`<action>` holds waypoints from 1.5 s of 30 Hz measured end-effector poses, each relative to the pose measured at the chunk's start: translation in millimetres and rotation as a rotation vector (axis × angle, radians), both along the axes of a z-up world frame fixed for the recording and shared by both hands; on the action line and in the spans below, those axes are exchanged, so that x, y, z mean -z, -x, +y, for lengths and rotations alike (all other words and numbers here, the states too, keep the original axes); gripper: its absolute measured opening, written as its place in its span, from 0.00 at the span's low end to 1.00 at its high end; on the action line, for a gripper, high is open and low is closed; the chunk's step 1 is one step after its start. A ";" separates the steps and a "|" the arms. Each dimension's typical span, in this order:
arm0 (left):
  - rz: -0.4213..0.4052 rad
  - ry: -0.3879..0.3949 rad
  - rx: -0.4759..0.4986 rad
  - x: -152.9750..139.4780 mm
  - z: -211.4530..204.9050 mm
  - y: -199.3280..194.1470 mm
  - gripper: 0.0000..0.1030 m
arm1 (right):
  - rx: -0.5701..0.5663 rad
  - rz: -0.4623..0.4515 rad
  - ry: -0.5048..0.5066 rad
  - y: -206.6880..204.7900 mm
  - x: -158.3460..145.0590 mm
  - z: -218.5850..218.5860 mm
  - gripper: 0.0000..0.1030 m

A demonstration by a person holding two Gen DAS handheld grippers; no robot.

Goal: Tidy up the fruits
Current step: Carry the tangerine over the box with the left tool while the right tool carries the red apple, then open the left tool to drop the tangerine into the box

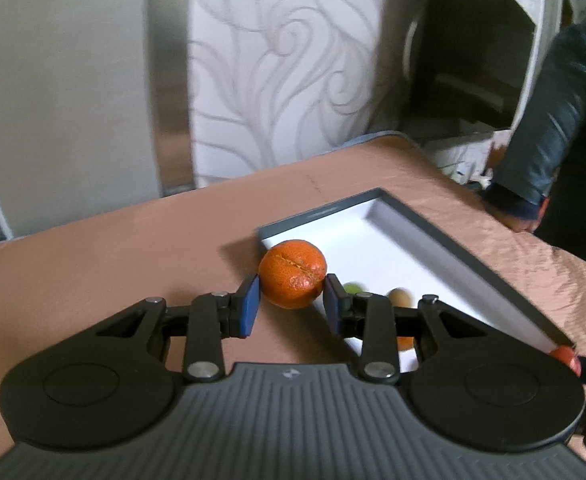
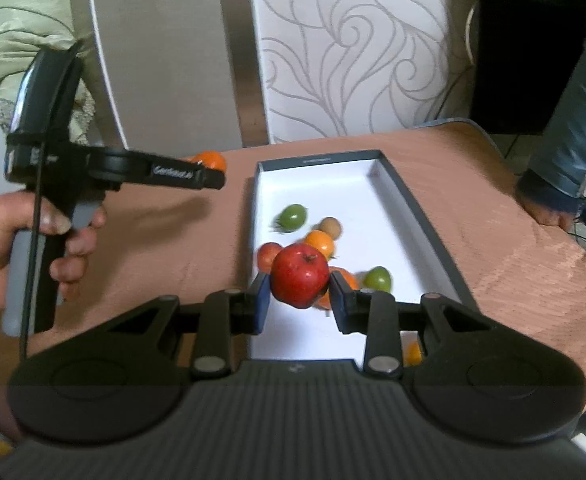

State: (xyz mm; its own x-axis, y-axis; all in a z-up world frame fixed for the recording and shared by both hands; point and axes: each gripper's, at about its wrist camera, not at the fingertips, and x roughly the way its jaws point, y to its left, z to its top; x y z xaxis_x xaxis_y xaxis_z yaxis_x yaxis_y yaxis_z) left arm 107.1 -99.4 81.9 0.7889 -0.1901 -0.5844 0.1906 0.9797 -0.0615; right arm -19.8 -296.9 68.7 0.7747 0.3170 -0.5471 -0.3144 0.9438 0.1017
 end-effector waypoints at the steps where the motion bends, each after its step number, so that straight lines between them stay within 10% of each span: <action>1: 0.000 0.000 0.013 0.3 -6.8 -3.1 0.38 | 0.006 0.000 0.000 0.8 -0.3 -3.2 0.34; 23: 0.084 -0.031 0.139 38.9 -114.3 -63.7 0.39 | 0.066 0.026 0.057 14.3 1.4 -44.6 0.34; 45: 0.050 -0.016 0.052 21.6 -99.4 -44.4 0.51 | 0.027 0.053 0.035 -13.6 14.3 -59.1 0.34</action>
State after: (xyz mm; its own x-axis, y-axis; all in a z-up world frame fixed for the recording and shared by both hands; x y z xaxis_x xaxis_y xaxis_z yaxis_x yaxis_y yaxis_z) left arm 151.5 -198.8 60.2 0.7481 -0.2209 -0.6257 0.2387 0.9694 -0.0569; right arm -6.3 -355.9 54.3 0.7525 0.2767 -0.5976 -0.2843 0.9550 0.0842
